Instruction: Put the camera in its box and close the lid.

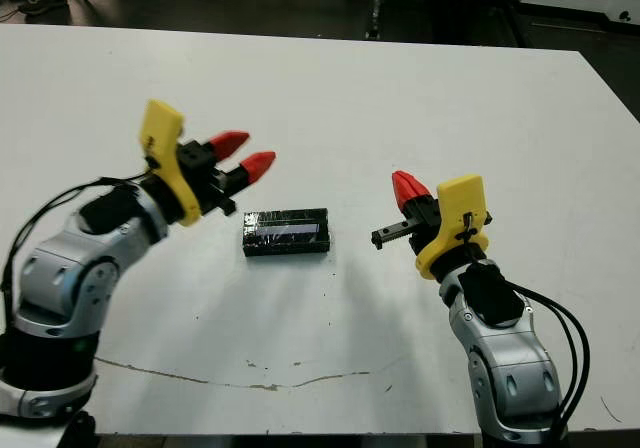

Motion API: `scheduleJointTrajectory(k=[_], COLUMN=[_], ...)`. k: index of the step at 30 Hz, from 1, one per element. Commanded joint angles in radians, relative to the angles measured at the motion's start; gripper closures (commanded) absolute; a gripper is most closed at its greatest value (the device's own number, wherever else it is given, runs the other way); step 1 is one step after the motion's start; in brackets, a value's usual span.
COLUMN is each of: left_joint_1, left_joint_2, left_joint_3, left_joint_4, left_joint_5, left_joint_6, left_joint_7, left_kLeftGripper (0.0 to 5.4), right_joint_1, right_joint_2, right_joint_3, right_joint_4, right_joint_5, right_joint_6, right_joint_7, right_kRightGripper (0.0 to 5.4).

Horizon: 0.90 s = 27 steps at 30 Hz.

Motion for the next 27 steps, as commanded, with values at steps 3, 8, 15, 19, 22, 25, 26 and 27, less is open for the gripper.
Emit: scheduleJointTrajectory(k=[3,8,15,19,22,25,26,27], left_joint_1=[0.045,0.051,0.061,0.061,0.071,0.079,0.084,0.087], left_joint_2=[-0.021,0.019,0.080,0.098,0.104,0.104,0.099,0.096], left_joint_3=[-0.069,-0.157,-0.281,-0.320,-0.329,-0.312,-0.295,-0.280], left_joint_4=[0.054,0.100,0.215,0.263,0.286,0.272,0.262,0.248], left_joint_5=[0.026,0.077,0.179,0.209,0.222,0.216,0.204,0.195], left_joint_6=[0.012,0.023,-0.023,-0.028,-0.056,-0.058,-0.057,-0.048], left_joint_7=[0.032,0.025,-0.021,-0.044,-0.057,-0.064,-0.064,-0.062], left_kLeftGripper=[4.15,4.94,5.40,5.40,5.40,5.40,5.40,5.40], right_joint_1=[-0.005,-0.006,-0.003,0.000,0.003,0.006,0.007,0.007], right_joint_2=[0.001,-0.001,0.000,-0.003,-0.002,-0.003,-0.002,-0.001], right_joint_3=[-0.013,-0.012,-0.009,-0.007,-0.008,-0.008,-0.009,-0.009], right_joint_4=[-0.003,-0.007,-0.007,-0.007,-0.008,-0.008,-0.008,-0.009], right_joint_5=[0.006,0.005,0.005,0.003,0.007,0.005,0.007,0.008], right_joint_6=[0.014,0.016,0.013,0.011,0.010,0.004,0.004,0.005], right_joint_7=[-0.010,-0.009,-0.007,-0.004,-0.002,-0.001,0.000,-0.001], right_kRightGripper=[5.40,5.40,5.40,5.40,5.40,5.40,5.40,5.40])
